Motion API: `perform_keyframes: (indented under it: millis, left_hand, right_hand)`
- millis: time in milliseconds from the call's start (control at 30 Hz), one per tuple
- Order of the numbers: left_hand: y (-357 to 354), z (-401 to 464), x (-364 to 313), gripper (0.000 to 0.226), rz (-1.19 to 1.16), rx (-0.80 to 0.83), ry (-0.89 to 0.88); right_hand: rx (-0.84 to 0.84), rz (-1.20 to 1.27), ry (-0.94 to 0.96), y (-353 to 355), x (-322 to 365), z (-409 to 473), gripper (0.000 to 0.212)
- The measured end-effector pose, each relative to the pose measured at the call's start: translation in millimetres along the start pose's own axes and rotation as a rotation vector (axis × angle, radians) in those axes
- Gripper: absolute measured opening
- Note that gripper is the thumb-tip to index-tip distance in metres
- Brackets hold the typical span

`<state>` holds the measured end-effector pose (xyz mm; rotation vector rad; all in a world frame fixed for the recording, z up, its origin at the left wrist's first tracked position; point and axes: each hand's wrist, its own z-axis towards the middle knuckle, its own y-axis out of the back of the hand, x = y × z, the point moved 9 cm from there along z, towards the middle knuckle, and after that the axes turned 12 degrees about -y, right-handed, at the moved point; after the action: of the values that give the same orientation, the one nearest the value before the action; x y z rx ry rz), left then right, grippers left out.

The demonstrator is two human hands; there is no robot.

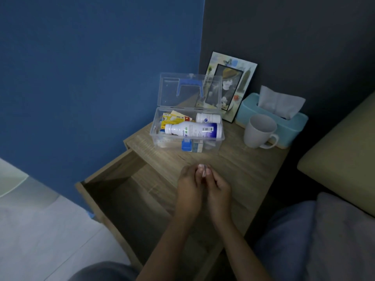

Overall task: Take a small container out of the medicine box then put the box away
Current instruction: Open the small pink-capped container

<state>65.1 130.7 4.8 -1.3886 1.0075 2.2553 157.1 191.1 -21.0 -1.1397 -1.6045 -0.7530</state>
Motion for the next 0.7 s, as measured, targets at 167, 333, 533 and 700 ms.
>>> perform_keyframes:
  millis: [167, 333, 533, 700]
  left_hand:
    - [-12, 0, 0, 0.032, 0.163, 0.026, -0.015]
    - [-16, 0, 7, 0.036, 0.142, 0.056, 0.054]
    - [-17, 1, 18, 0.037, -0.025, 0.102, 0.046]
    - [-7, 2, 12, 0.018, -0.162, 0.035, -0.007]
  right_hand:
    - [-0.07, -0.02, 0.01, 6, -5, -2, 0.031]
    - [-0.05, 0.024, -0.027, 9, -10, -3, 0.032]
    - [-0.05, 0.079, -0.074, 15, -14, 2, 0.034]
    - [-0.012, 0.108, -0.08, 7, -8, 3, 0.033]
